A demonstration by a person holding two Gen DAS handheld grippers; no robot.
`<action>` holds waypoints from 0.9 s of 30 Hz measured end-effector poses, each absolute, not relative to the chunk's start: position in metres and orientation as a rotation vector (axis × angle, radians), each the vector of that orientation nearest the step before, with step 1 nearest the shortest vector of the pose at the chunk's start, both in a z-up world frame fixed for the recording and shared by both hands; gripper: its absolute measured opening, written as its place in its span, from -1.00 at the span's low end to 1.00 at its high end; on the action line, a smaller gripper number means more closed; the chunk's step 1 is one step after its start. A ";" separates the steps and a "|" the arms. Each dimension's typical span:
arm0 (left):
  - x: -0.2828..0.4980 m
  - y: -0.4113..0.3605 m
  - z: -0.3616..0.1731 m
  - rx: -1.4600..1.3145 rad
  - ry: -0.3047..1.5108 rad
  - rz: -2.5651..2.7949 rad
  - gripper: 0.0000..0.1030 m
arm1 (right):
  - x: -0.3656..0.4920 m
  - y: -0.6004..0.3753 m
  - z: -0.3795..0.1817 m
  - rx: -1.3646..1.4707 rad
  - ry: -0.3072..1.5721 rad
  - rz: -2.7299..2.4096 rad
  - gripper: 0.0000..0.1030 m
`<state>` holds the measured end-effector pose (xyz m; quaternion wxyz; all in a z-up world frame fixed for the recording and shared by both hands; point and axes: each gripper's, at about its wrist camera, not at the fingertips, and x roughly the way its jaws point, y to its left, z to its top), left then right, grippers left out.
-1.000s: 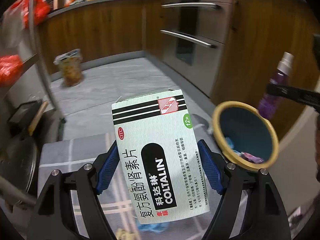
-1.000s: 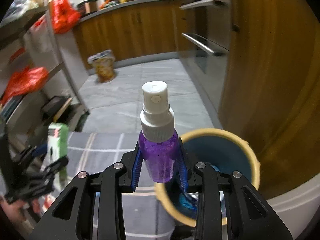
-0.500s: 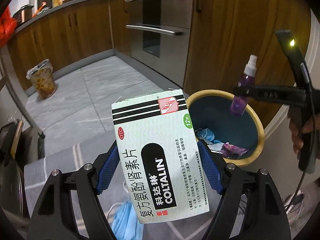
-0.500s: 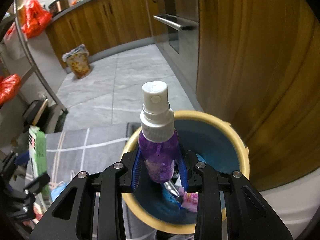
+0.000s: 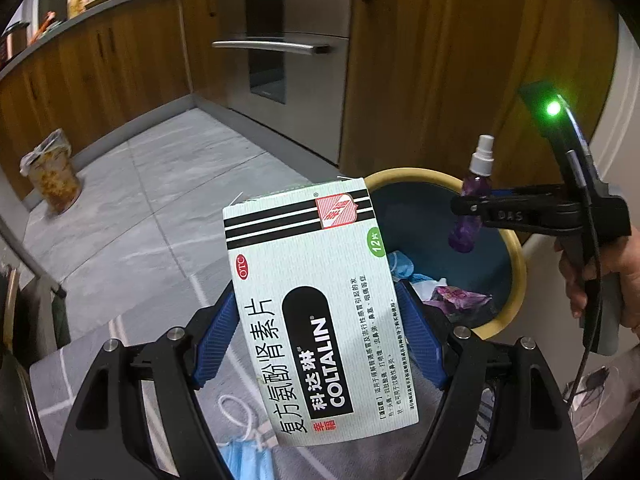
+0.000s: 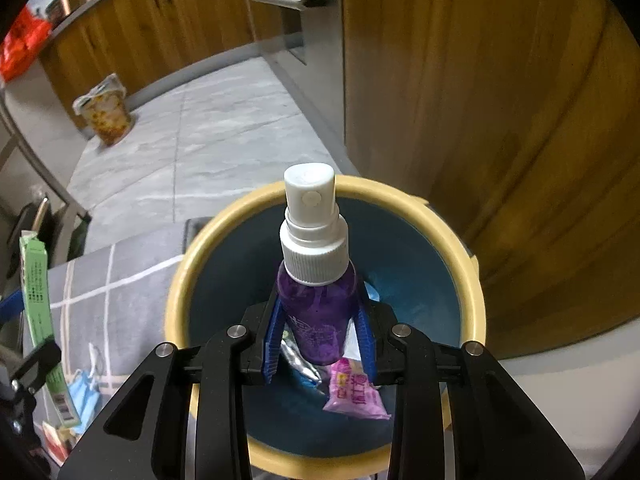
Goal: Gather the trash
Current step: 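Carry the box and purple bottle over the bin and open both tools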
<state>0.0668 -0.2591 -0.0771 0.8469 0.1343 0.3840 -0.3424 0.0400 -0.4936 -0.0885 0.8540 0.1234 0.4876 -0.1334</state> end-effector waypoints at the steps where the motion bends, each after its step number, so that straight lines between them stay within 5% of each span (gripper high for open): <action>1: 0.067 -0.262 -0.077 0.282 0.809 -0.730 0.47 | 0.040 -0.494 -0.090 0.268 1.028 -0.277 -0.34; 9: 0.072 -0.282 -0.079 0.294 0.809 -0.789 0.47 | 0.040 -0.503 -0.082 0.341 0.996 -0.258 -0.12; 27: 0.082 -0.325 -0.103 0.314 0.879 -0.845 0.47 | 0.026 -0.501 0.030 0.394 0.686 -0.195 0.35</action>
